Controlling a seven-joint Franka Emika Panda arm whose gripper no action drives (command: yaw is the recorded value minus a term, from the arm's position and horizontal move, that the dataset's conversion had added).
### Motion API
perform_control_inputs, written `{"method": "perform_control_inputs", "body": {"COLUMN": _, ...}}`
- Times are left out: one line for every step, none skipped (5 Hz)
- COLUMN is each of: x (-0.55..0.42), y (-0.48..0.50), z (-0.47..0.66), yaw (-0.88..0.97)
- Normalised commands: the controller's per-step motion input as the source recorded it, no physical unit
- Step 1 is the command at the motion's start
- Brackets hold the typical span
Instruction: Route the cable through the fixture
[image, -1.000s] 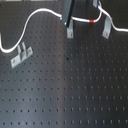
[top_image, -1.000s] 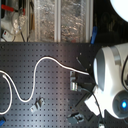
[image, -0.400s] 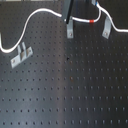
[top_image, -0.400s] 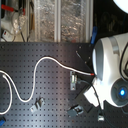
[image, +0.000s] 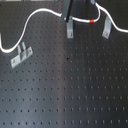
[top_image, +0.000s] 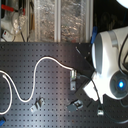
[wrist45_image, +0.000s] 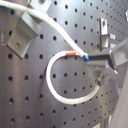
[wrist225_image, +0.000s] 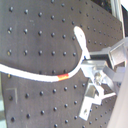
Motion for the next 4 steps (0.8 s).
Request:
{"method": "perform_control_inputs", "body": {"x": -0.043, "y": -0.042, "z": 0.00, "yaw": 0.00}}
{"method": "perform_control_inputs", "body": {"x": 0.001, "y": 0.000, "z": 0.03, "yaw": 0.00}}
{"method": "perform_control_inputs", "body": {"x": 0.006, "y": 0.000, "z": 0.37, "yaw": 0.00}}
{"method": "perform_control_inputs", "body": {"x": 0.004, "y": 0.000, "z": 0.26, "yaw": 0.00}}
